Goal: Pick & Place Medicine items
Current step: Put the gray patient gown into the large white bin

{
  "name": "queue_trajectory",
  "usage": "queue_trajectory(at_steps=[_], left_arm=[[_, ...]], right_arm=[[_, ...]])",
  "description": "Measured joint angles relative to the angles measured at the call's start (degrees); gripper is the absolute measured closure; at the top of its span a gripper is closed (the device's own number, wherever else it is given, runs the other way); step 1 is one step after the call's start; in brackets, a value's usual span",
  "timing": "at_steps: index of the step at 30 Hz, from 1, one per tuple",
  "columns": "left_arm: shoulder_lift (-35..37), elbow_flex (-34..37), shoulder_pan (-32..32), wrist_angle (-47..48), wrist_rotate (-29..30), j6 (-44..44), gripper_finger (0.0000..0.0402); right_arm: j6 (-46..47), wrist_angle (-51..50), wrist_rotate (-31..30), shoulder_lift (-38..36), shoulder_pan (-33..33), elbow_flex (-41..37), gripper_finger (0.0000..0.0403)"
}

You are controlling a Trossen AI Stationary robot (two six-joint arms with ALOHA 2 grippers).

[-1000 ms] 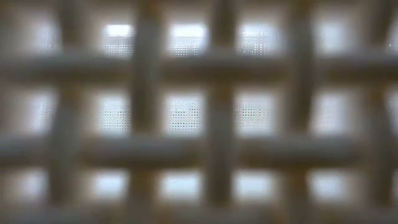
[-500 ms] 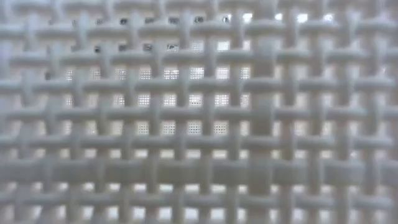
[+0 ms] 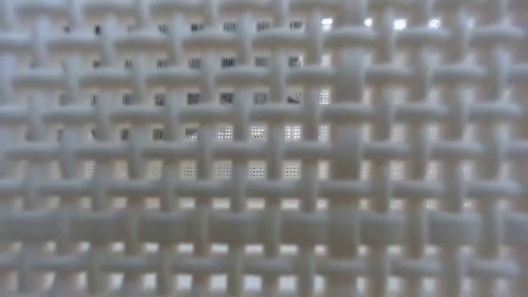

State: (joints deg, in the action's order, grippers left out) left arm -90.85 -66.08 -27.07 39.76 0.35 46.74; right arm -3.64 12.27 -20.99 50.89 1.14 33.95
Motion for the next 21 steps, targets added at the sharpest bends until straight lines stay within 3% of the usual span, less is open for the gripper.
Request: queue_trajectory(at_steps=[10, 21], left_arm=[[-8.1, 0.0, 0.18, 0.52, -5.53, -0.17, 0.0277], [-8.63, 0.0, 1.42, -0.87, -7.05, -0.15, 0.026]], right_arm=[[0.0, 0.0, 0.0, 0.0, -0.02, 0.0, 0.0076], [0.0, 0.0, -0.01, 0.0, -0.02, 0.0, 0.0076]])
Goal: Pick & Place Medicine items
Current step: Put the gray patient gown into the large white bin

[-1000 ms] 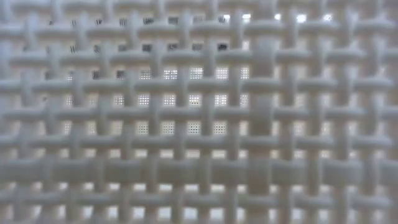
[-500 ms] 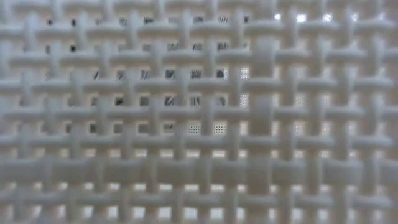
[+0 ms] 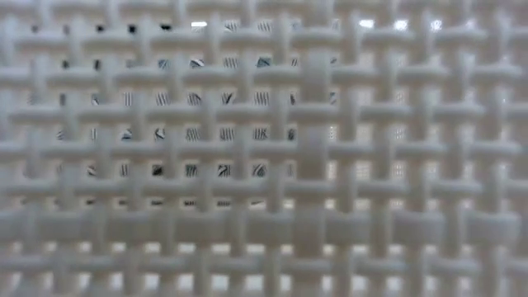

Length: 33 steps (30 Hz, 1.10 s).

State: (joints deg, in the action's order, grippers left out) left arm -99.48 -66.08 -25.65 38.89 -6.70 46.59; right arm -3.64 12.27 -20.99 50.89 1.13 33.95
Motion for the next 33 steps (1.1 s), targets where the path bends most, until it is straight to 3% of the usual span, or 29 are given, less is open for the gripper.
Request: queue_trajectory(at_steps=[6, 16, 24, 28, 33], left_arm=[[0.0, 0.0, 0.16, -0.08, -0.28, 5.77, 0.0212], [0.11, 0.0, 0.27, -0.52, -2.18, 5.92, 0.0122], [1.59, 0.0, 0.31, -0.3, -2.34, 5.81, 0.011], [5.45, 0.0, 0.29, -0.34, -1.69, 5.73, 0.011], [12.28, 0.0, 0.29, -0.56, 3.19, 4.42, 0.0109]], right_arm=[[0.0, 0.0, 0.02, 0.0, 0.01, 0.0, 0.0076], [0.0, 0.0, 0.02, 0.0, 0.01, 0.0, 0.0076], [0.0, 0.0, 0.02, 0.0, 0.01, 0.0, 0.0076], [0.0, 0.0, 0.02, 0.0, 0.0, 0.0, 0.0076], [0.0, 0.0, 0.02, 0.0, 0.01, 0.0, 0.0076]])
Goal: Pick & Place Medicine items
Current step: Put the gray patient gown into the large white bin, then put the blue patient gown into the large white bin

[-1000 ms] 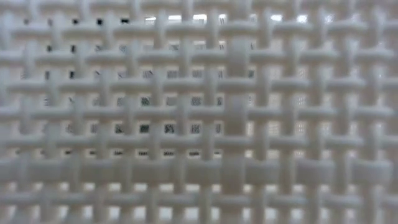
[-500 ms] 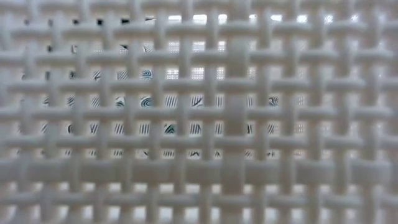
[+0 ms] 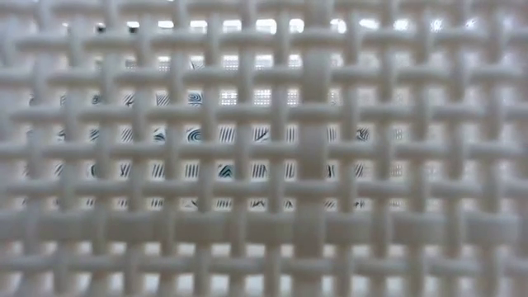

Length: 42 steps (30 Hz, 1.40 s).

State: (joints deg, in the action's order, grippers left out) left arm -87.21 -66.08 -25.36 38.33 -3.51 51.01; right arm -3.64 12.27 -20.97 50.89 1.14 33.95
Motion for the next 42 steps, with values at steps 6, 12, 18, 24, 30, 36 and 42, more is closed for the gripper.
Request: queue_trajectory(at_steps=[6, 12, 18, 24, 30, 36, 42], left_arm=[[9.11, 0.0, -0.2, -2.48, 5.79, -4.22, 0.0109], [16.57, -0.02, 0.02, -8.35, 7.88, -23.41, 0.0109], [20.87, -0.02, 0.73, -16.78, 9.56, -40.29, 0.0109], [22.04, -0.02, 3.44, -22.94, 9.56, -46.19, 0.011], [22.02, -0.02, 9.92, -23.12, 9.53, -49.88, 0.011], [22.02, -0.02, 20.03, -23.52, 6.91, -50.78, 0.011], [22.0, -0.02, 31.64, -23.5, -2.52, -50.61, 0.011]], right_arm=[[0.0, 0.0, -0.02, 0.0, 0.01, 0.0, 0.0076], [0.0, -0.02, -0.02, 0.0, 0.0, 0.0, 0.0076], [0.0, 0.0, -0.02, 0.0, 0.01, 0.0, 0.0076], [0.0, 0.0, 0.0, 0.0, 0.01, 0.0, 0.0076], [0.01, -0.02, -0.01, 0.0, -0.01, 0.0, 0.0076], [0.0, -0.02, 0.0, 0.0, -0.01, 0.0, 0.0076], [0.0, -0.02, -0.01, 0.0, -0.01, 0.0, 0.0076]])
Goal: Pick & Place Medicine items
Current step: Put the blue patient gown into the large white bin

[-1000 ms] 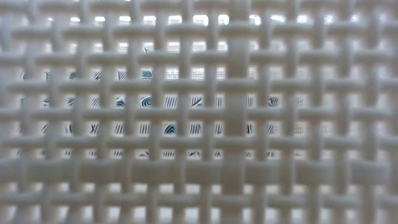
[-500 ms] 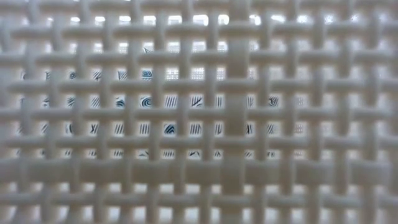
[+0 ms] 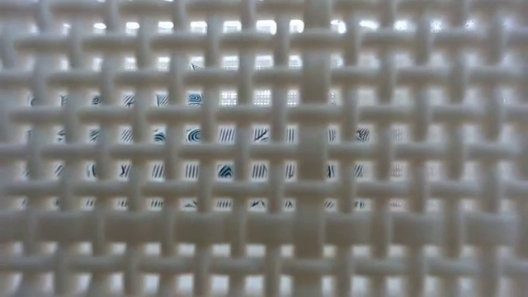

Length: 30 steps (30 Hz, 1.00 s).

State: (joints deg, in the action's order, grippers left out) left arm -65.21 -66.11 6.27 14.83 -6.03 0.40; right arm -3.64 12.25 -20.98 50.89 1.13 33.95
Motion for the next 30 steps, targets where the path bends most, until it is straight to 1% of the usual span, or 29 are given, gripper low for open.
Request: queue_trajectory(at_steps=[2, 4, 12, 15, 19, 27, 30], left_arm=[[0.0, 0.0, 3.0, 0.19, -3.17, 0.38, 0.011], [0.23, 0.02, 5.26, 0.87, -4.59, 1.74, 0.011], [3.98, 0.05, 10.47, 5.65, -4.95, 2.44, 0.011], [5.89, 1.62, 11.34, 5.03, -4.97, 2.43, 0.011], [8.87, 6.88, 12.05, 0.33, -4.99, 2.73, 0.011], [17.21, 20.82, 12.65, -14.84, -5.63, 5.79, 0.0114], [21.35, 25.06, 12.65, -16.93, -6.0, 5.88, 0.0119]], right_arm=[[0.0, 0.01, 0.01, 0.0, 0.02, 0.0, 0.0076], [0.0, 0.01, 0.0, 0.0, 0.0, 0.0, 0.0076], [0.0, 0.0, -0.01, 0.0, 0.0, 0.0, 0.0076], [0.0, 0.0, -0.01, 0.0, 0.0, 0.0, 0.0076], [0.0, 0.02, 0.01, 0.0, 0.01, 0.0, 0.0076], [0.0, 0.0, 0.01, 0.0, 0.0, 0.0, 0.0076], [0.0, 0.0, 0.01, 0.0, 0.0, 0.0, 0.0076]])
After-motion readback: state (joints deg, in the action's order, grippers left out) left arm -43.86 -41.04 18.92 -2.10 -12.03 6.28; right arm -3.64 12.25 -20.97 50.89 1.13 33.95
